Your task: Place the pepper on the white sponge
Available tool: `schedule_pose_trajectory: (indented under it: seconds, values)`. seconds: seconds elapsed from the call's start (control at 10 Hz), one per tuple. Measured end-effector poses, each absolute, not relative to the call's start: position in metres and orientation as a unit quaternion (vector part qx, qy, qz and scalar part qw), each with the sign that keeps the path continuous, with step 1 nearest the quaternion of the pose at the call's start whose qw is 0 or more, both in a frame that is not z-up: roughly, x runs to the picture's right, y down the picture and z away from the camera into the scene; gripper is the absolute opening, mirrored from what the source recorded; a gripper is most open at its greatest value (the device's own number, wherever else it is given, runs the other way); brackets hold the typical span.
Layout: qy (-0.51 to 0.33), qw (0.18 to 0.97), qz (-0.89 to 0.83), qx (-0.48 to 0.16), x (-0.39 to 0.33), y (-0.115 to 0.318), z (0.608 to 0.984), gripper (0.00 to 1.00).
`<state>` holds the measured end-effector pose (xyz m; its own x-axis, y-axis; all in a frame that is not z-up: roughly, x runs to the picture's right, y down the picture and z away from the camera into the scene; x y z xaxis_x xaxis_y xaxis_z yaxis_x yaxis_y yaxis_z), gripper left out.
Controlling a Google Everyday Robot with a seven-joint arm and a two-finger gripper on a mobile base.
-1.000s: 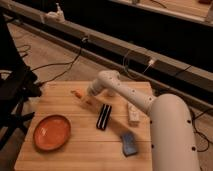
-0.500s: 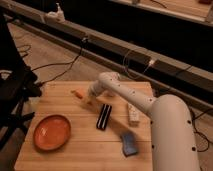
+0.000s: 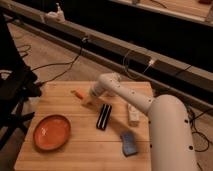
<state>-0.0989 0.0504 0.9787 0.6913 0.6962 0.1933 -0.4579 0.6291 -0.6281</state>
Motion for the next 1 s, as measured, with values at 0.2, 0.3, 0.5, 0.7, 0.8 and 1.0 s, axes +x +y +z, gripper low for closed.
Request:
schedule_pose_trajectory:
  seconds: [0.2,0.3,0.5,0.7,0.8,1.0]
  values:
    - [-0.205,0.881,0.331,-0.27,-0.095,0.048,0.979,0.32]
    - [-0.202,0.883,0.331,-0.266,-0.096,0.047,0.977,0.21]
    - [-0.199,0.884,0.33,-0.265,-0.1,0.049,0.973,0.03]
    - [-0.199,0.884,0.329,-0.267,-0.102,0.051,0.967,0.0]
    - [-0.202,0.883,0.328,-0.27,-0.104,0.052,0.962,0.0]
    - [-0.216,0.878,0.32,-0.283,-0.108,0.051,0.945,0.0]
